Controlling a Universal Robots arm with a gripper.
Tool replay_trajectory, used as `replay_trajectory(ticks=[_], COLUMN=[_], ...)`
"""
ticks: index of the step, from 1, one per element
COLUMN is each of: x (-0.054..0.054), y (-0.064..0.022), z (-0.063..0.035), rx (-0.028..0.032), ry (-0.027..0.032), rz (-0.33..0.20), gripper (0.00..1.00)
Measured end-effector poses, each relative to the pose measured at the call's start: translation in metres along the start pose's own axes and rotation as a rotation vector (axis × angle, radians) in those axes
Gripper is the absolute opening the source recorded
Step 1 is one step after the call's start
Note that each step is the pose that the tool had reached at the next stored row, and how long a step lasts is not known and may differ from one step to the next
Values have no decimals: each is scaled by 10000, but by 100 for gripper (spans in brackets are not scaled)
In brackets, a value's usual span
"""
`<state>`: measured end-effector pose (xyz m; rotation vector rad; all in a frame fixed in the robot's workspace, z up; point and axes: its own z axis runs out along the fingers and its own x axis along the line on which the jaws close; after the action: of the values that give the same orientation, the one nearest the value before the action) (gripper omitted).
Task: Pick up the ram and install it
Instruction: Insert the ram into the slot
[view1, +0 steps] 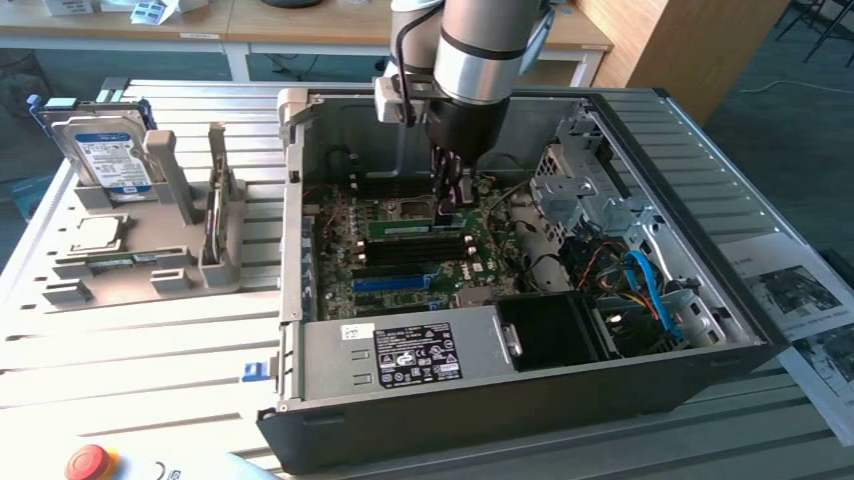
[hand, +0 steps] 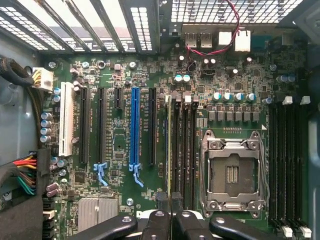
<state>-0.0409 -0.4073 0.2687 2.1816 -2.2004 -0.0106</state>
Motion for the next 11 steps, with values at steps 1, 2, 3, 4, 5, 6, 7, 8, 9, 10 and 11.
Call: replay_trajectory(ticks=[1, 2, 3, 4, 5, 6, 7, 8, 9, 10, 11], x=[0, 0, -1, -1, -1, -1, -1, -2, -2, -3, -3], y=[0, 0, 0, -1, -1, -2, -2, -3, -3, -4, -4], z=[0, 1, 5, 12, 21, 32, 46, 61, 75, 89, 104], rx=[0, 0, 1, 3, 1, 0, 0, 0, 1, 1, 0], ry=[-1, -1, -5, -7, -4, -2, -2, -2, -3, -3, -2], rz=[0, 0, 1, 0, 0, 0, 2, 3, 5, 6, 8], gripper=[12, 12, 12, 12, 12, 12, 12, 12, 12, 12, 12])
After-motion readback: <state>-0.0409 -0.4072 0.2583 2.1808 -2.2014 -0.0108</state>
